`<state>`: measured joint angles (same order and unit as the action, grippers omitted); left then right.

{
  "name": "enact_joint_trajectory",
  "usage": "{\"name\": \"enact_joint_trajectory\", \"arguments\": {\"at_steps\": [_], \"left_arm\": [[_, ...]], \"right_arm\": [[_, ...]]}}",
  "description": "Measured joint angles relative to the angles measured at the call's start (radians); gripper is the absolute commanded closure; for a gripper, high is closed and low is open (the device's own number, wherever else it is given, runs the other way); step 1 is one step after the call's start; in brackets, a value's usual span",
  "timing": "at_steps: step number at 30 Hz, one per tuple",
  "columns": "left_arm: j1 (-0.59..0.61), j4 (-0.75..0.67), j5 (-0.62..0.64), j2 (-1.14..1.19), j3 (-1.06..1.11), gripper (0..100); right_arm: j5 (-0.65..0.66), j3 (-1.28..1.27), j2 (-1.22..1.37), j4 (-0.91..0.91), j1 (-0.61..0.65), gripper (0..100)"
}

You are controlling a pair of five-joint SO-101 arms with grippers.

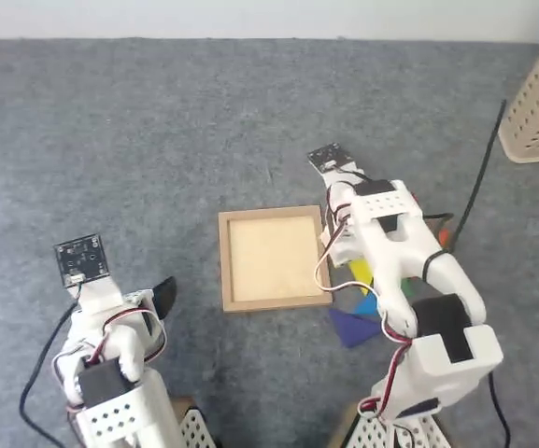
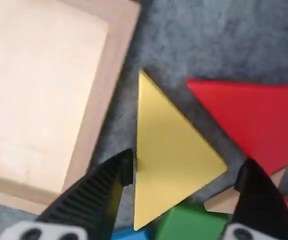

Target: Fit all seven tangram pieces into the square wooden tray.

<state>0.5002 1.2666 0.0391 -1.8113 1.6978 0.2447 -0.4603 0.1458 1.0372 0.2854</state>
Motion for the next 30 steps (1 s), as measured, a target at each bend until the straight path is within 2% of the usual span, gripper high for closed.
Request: {"name": "enact_joint_trajectory", "arguments": {"at_steps": [22,27,30], "left_arm": [[0.000,0.000,0.000,0.000,0.000,65],[0.000,0.000,0.000,0.000,0.000,65],[0.000,0.000,0.000,0.000,0.000,65]], "right_arm": [[-0.014,0.054,0.097,0.029,0.012,66.5],[-0.052,0.054,0.097,0.029,0.012,74.9],[-0.057,0.054,0.097,0.029,0.008,75.3]]}}
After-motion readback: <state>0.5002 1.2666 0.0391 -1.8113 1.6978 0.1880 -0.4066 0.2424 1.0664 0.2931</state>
